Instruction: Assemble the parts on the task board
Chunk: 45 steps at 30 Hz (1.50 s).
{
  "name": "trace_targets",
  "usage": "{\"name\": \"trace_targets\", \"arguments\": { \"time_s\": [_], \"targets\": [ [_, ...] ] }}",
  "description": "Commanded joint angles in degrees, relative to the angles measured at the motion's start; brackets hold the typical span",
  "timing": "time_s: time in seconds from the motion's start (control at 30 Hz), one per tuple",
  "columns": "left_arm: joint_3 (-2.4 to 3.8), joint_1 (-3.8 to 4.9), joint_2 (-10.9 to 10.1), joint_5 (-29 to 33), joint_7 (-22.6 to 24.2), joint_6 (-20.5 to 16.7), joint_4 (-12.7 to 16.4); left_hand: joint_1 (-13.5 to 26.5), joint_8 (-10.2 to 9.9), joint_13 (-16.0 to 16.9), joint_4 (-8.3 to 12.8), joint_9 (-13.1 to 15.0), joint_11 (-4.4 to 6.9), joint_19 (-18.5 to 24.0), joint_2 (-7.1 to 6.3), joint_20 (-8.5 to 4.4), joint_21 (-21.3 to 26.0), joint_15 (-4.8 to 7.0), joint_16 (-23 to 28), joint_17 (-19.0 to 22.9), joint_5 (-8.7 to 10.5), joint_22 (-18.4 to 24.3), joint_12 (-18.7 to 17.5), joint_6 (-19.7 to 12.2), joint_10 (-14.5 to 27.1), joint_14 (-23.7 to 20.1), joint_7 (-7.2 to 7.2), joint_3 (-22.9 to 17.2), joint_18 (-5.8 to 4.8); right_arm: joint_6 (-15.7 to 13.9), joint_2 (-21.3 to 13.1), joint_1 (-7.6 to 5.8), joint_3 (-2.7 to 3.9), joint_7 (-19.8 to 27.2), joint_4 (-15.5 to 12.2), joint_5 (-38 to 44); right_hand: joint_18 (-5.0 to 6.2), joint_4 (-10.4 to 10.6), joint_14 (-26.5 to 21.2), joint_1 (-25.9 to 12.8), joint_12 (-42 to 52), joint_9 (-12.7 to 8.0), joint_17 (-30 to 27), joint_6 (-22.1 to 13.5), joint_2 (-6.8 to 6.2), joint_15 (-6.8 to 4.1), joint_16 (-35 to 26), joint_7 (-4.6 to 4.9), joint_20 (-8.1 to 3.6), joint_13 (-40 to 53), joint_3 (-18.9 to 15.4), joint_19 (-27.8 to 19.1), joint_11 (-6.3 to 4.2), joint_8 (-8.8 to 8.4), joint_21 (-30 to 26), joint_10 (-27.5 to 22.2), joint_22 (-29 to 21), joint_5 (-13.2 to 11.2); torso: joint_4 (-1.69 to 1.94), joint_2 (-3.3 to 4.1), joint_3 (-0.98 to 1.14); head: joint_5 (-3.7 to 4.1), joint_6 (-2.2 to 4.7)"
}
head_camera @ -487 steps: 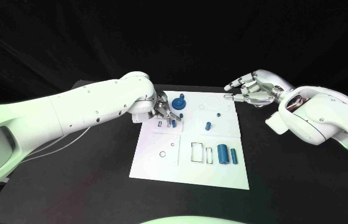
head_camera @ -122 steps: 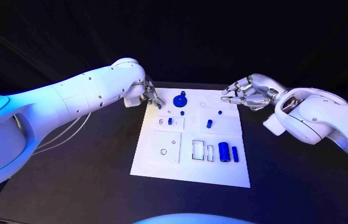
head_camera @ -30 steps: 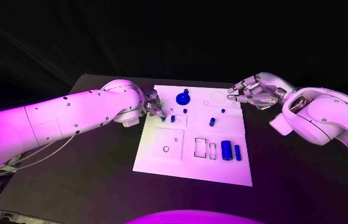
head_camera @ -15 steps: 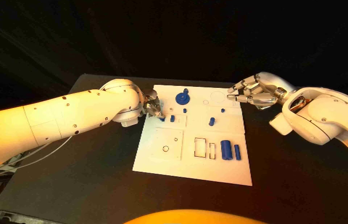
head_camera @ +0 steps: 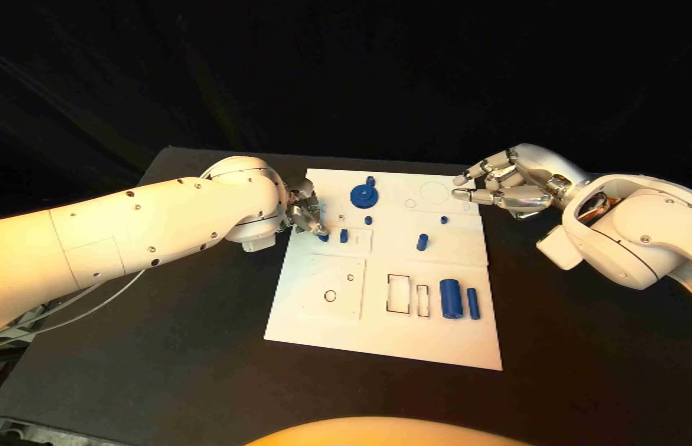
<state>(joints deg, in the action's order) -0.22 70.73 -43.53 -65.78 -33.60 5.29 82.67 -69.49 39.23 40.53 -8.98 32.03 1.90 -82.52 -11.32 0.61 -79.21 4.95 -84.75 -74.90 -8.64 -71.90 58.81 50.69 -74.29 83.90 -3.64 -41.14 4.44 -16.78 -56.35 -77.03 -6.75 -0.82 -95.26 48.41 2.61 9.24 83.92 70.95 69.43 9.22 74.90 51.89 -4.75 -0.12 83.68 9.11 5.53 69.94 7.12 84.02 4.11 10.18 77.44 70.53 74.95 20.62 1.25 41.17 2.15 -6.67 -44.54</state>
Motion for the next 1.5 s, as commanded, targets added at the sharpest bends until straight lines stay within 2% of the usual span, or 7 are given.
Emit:
{"name": "trace_targets", "arguments": {
  "time_s": [0.03,0.63,1.1,1.47,1.5],
  "targets": [
    [-0.16,-0.2,0.4,0.6,-1.1,2.5,-0.3,-0.3,0.2,0.1,7.4,0.1,0.01,-0.4,-0.11,-0.13,-0.3,0.34,-0.4,-9.8,-0.17,-0.1,0.3,1.4,-0.6,4.5,1.04,-7.8,-0.58,0.1,0.0,0.03,0.01,0.4,-0.1,0.0,0.67,0.2,3.9,0.1,0.1,-0.1,7.0,-0.1,0.42,-0.45,-0.2,-0.25,-0.26,-0.1,-0.1,0.2,-0.13,0.36,-0.3,0.3,3.5,0.3,-0.07,0.02,0.04,-0.13,-0.03],
    [-0.16,-0.17,2.3,0.8,-2.2,5.9,-2.5,2.3,0.6,-1.3,7.0,1.1,0.91,-1.4,-0.09,-0.5,-1.8,1.02,-0.4,-9.9,0.03,-2.5,-0.6,2.9,-2.0,4.6,2.21,-6.2,-1.08,0.4,0.0,0.04,0.01,0.4,-0.2,0.0,0.67,0.2,3.9,0.1,0.2,-0.1,7.0,-0.1,0.46,-0.46,-0.3,-0.27,-0.26,0.0,-0.1,0.3,-0.14,0.38,-0.3,0.3,3.5,0.3,-0.09,-0.01,0.07,-0.01,-0.11],
    [-0.15,-0.16,2.8,0.3,-2.1,3.0,-2.5,3.6,0.8,-5.4,6.7,2.3,1.63,-1.7,-0.4,-0.98,-2.2,1.6,-0.5,-9.9,0.15,-3.1,-3.2,4.1,-2.4,4.6,3.12,-3.4,-1.2,0.3,-0.1,0.03,0.01,0.4,-0.2,0.0,0.67,0.2,3.9,0.1,0.2,-0.1,7.0,-0.1,0.46,-0.46,-0.3,-0.27,-0.26,0.0,-0.1,0.3,-0.14,0.38,-0.3,0.3,3.5,0.3,0.01,0.0,-0.01,0.1,-0.02],
    [-0.15,-0.14,2.9,0.3,-2.1,2.6,-2.6,4.6,0.7,-8.9,5.5,3.7,2.11,-1.7,0.09,-1.36,-2.2,2.01,-0.5,-10.0,0.2,-3.2,-5.2,5.0,-2.5,4.6,3.72,0.4,-1.2,0.3,0.0,0.03,0.01,0.4,-0.2,0.0,0.67,0.2,3.9,0.1,0.2,-0.1,7.0,-0.1,0.46,-0.46,-0.3,-0.27,-0.26,0.0,-0.1,0.3,-0.14,0.38,-0.3,0.3,3.5,0.3,0.04,0.0,-0.01,0.11,-0.2],
    [-0.15,-0.14,2.9,0.3,-2.1,2.5,-2.6,4.6,1.0,-5.6,5.3,4.0,2.21,-1.7,0.18,-1.39,-2.2,2.08,-0.5,-10.0,0.18,-3.2,-3.1,5.4,-3.3,4.6,3.88,0.9,-1.2,0.3,0.0,0.03,0.01,0.4,-0.2,0.0,0.67,0.2,3.9,0.1,0.2,-0.1,7.0,-0.1,0.46,-0.46,-0.3,-0.27,-0.26,0.0,-0.1,0.3,-0.14,0.38,-0.3,0.3,3.5,0.3,0.02,-0.01,0.0,0.12,-0.19]
  ]
}}
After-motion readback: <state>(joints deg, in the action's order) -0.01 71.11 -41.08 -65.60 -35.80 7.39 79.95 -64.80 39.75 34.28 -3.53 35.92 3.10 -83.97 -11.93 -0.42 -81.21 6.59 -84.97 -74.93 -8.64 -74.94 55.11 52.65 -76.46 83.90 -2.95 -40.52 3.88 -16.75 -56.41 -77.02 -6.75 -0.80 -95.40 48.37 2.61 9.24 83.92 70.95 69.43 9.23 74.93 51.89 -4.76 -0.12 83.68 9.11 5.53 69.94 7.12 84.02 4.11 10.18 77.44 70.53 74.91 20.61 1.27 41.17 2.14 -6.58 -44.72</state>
